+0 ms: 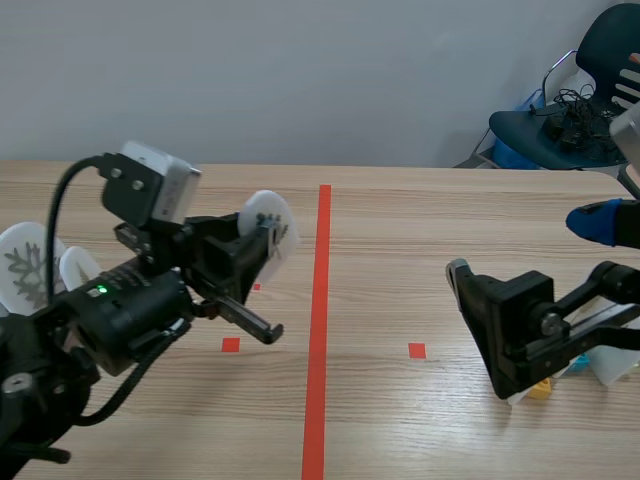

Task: Do the leaf sorting experiment

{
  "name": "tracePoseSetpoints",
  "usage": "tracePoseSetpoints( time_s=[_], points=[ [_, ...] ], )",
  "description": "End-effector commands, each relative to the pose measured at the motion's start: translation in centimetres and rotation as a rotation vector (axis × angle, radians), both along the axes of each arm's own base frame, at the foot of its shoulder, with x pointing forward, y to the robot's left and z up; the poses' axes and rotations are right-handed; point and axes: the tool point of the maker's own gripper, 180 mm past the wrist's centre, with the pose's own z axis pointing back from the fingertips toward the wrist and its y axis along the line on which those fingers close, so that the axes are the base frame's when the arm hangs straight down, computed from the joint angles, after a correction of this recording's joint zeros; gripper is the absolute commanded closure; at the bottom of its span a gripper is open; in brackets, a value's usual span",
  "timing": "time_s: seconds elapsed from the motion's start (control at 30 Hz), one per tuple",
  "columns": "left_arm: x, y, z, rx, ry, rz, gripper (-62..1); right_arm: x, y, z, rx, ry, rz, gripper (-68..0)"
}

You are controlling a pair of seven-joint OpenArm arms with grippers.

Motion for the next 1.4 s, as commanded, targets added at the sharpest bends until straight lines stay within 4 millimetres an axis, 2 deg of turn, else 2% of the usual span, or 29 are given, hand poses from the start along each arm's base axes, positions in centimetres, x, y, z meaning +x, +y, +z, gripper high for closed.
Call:
tracePoseSetpoints(
  time_s=[0.0, 0.27, 0.43, 0.67, 0.8, 0.87, 1.07, 1.13, 1.27, 1.37],
  points=[
    [-0.2, 1.4, -1.2, -0.019, 0.038, 0.044, -4.3, 0.3, 0.2, 1.1, 0.010, -0.037, 0.004, -67.9],
    [0.9, 7.8, -3.7, 0.038, 0.081, 0.291, -4.2, 0.3, 0.2, 1.1, 0.011, -0.037, 0.004, -67.9],
    [2.0, 10.4, -6.5, 0.067, 0.132, 0.376, -4.3, 0.3, 0.2, 1.1, 0.011, -0.037, 0.004, -67.9],
    [3.8, 14.2, -8.2, 0.072, 0.146, 0.475, -4.3, 0.3, 0.2, 1.1, 0.011, -0.037, 0.004, -67.9],
    [3.7, 16.6, -9.3, 0.029, 0.183, 0.549, -6.0, 0.3, 0.2, 1.1, 0.011, -0.037, 0.004, -67.9],
    [3.4, 17.3, -9.8, 0.015, 0.200, 0.573, -7.7, 0.3, 0.2, 1.1, 0.011, -0.037, 0.004, -67.9],
    [3.2, 17.4, -10.0, 0.017, 0.207, 0.570, -8.2, 0.3, 0.2, 1.1, 0.011, -0.037, 0.004, -67.9],
    [3.2, 17.4, -10.0, 0.017, 0.205, 0.570, -13.9, 0.3, 0.2, 1.1, 0.011, -0.037, 0.004, -67.9],
    [3.4, 17.3, -9.5, 0.013, 0.193, 0.568, -31.6, 0.3, 0.2, 1.1, 0.011, -0.037, 0.004, -67.9],
    [3.6, 17.0, -8.5, 0.012, 0.170, 0.553, -35.4, 0.3, 0.2, 1.1, 0.011, -0.037, 0.004, -67.9]
  ],
)
